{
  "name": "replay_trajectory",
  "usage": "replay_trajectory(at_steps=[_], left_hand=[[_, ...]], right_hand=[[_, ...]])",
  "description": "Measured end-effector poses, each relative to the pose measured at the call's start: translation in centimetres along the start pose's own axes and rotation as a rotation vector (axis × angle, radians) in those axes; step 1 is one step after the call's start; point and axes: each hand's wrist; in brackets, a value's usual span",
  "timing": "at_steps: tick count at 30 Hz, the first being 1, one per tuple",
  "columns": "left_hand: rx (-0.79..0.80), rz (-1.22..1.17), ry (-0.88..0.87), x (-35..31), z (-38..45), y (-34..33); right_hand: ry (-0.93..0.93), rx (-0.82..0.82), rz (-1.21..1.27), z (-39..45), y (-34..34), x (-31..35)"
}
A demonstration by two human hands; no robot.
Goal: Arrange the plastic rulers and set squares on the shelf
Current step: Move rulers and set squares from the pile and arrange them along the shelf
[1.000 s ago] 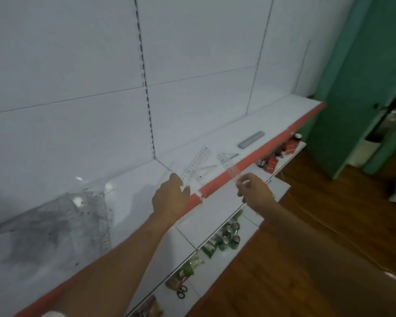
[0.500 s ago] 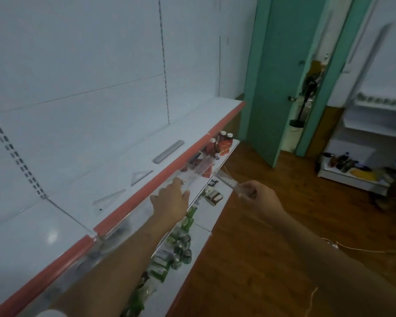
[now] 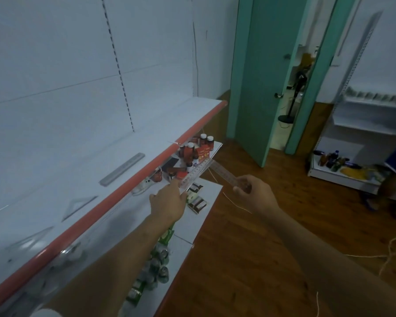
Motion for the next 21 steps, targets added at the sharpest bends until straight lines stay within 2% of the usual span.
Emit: replay_trajectory(at_steps=[3, 14, 21], left_hand=[[0.028, -0.051, -0.039, -1.1, 3.7, -0.7], [-0.041, -0.079, -0.094, -7.8, 20.7, -1.0], [-0.053, -0.088, -0.068, -10.8, 27.6, -3.6]], right_hand=[[0.008, 0.006, -0.011, 3.8, -0.6, -1.0], [0.012, -0.034, -0.029, 20.3, 0.6, -2.4], [0.034, 0.005, -0.067, 28.0, 0.2, -5.9]])
Point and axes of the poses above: each hand's wrist, its own z-axis towards the middle knuckle, its own y-axis out of the back of the hand, x = y × z, and after that the axes turned 9 degrees about y, right-handed
